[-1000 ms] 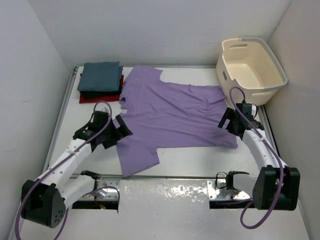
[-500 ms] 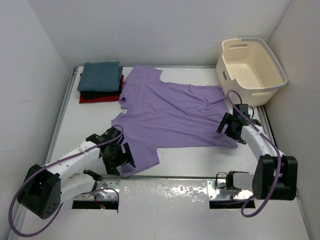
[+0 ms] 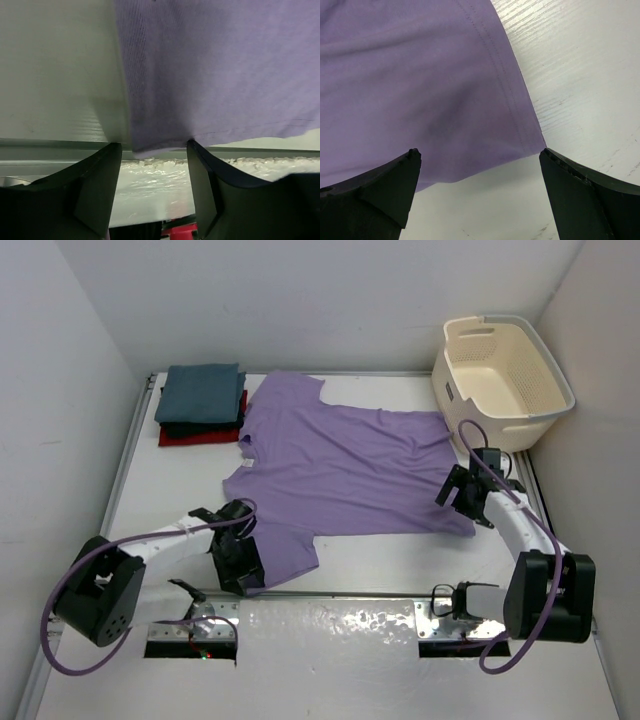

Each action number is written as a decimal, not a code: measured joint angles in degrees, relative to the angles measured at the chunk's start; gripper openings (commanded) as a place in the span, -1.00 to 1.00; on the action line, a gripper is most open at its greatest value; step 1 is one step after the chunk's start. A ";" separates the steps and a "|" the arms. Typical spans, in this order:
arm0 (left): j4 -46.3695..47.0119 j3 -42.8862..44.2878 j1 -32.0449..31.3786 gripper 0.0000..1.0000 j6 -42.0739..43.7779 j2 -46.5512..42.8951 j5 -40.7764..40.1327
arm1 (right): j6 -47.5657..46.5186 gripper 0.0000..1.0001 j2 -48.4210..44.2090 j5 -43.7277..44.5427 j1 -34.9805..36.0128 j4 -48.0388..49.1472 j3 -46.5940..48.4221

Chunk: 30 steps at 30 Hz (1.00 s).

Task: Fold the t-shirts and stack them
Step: Grap the side of the flattened tshirt closest away from the robot with both arms

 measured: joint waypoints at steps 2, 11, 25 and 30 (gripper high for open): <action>0.17 0.02 -0.17 -0.10 0.44 1.60 -0.20 | -0.02 0.98 -0.07 -0.33 -0.37 0.04 -0.09; 1.40 0.11 -0.46 -1.00 1.49 2.54 2.99 | 0.09 0.98 -1.60 -1.44 -1.84 -0.07 -1.70; 0.17 2.58 -0.46 -1.00 4.94 2.56 1.40 | 1.62 0.63 -6.29 -4.00 -8.04 -2.67 -9.75; -0.13 2.58 -0.46 -1.00 5.86 2.56 1.44 | 3.54 0.47 -4.46 -5.97 -8.33 1.46 -12.81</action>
